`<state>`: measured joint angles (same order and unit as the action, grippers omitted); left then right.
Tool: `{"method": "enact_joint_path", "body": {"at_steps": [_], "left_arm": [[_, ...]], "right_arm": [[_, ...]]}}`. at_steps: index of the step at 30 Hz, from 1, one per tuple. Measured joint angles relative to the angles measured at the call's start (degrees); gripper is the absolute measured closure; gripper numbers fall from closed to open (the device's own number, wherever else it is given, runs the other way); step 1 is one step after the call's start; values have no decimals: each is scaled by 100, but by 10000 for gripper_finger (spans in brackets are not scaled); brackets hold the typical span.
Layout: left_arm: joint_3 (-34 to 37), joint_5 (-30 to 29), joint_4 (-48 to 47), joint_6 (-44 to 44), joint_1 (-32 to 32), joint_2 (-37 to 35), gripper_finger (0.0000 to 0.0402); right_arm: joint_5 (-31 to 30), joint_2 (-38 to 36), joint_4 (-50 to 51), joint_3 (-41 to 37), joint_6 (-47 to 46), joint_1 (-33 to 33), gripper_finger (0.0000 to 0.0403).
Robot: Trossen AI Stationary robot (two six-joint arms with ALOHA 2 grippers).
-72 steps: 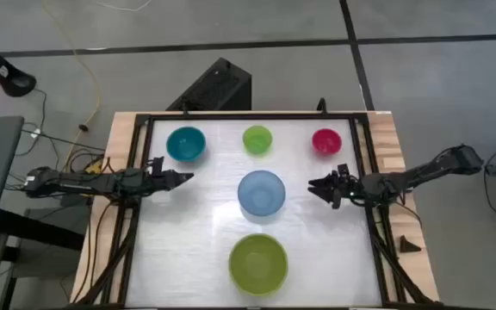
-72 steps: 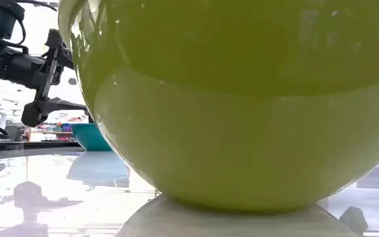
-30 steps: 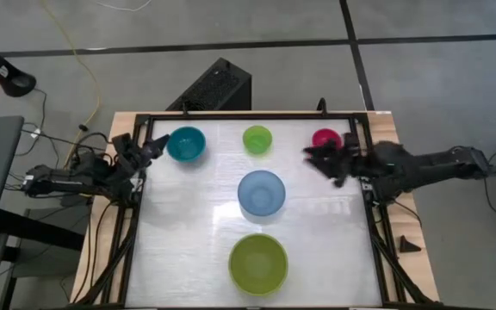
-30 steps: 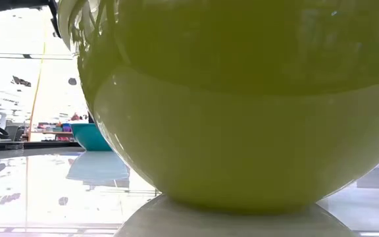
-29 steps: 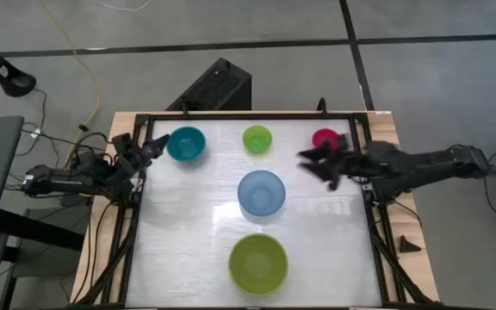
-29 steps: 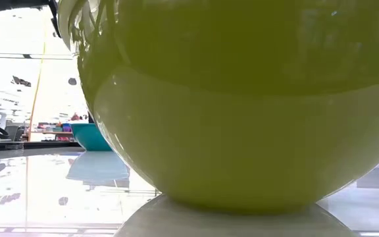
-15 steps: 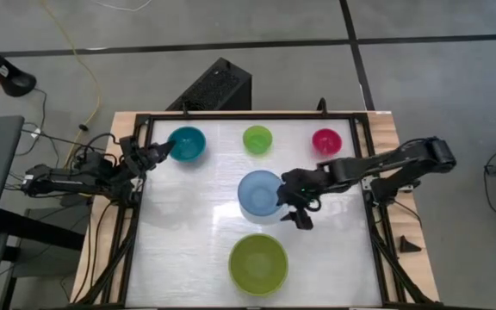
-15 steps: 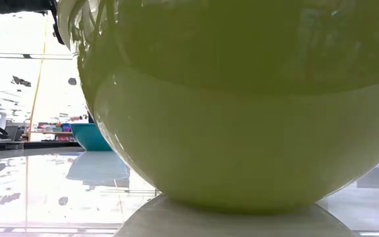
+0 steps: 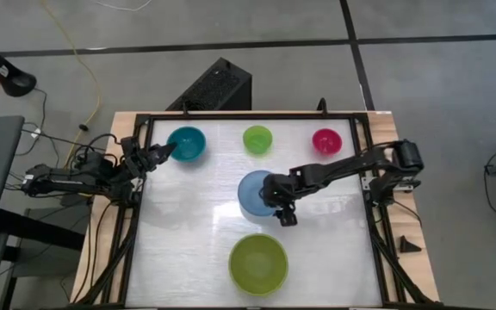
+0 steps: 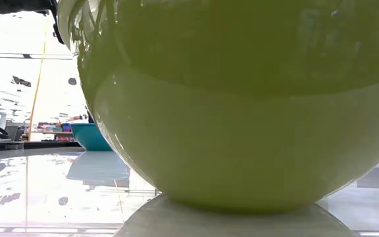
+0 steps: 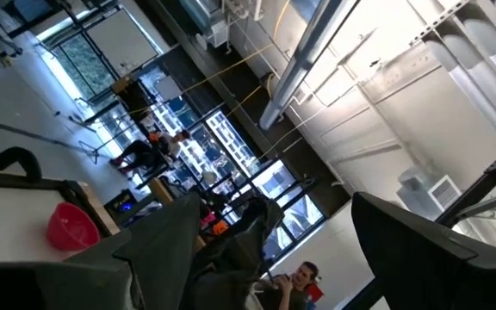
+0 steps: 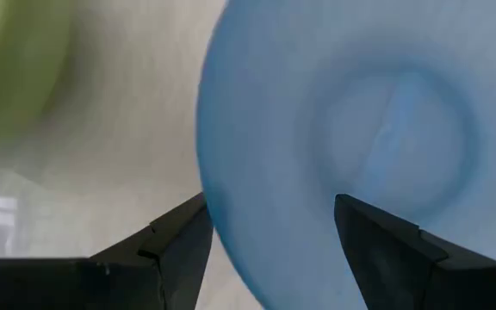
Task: Nest bowls inside each other
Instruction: Stack the blue bowl on top of the green bowl
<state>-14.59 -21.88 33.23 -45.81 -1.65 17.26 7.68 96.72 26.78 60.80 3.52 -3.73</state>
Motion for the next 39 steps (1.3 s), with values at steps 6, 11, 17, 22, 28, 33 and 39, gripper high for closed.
{"method": "enact_joint_path", "body": {"at_steps": [6, 11, 17, 22, 28, 33, 39], "left_arm": [[0, 1, 0, -48, 0, 0, 109], [0, 5, -28, -78, 2, 0, 109], [0, 8, -60, -78, 0, -2, 109], [0, 5, -158, -58, 2, 0, 109], [-2, -118, -843, -54, 2, -2, 109], [-4, -165, -2055, -106, 1, 2, 109], [-4, -519, -2534, 119, 0, 0, 109]], "right_arm": [[111, 343, -6, 37, -469, 188, 218], [712, -54, -272, 197, -594, 441, 371], [1476, -883, -851, 157, -1273, 538, 371], [1975, -1480, -1390, 184, -1927, 104, 371], [2000, -1530, -2470, 192, -2870, -832, 371], [1948, -1178, -2940, 175, -3513, -1480, 371], [1789, -684, -3175, 181, -3671, -1939, 371]]}}
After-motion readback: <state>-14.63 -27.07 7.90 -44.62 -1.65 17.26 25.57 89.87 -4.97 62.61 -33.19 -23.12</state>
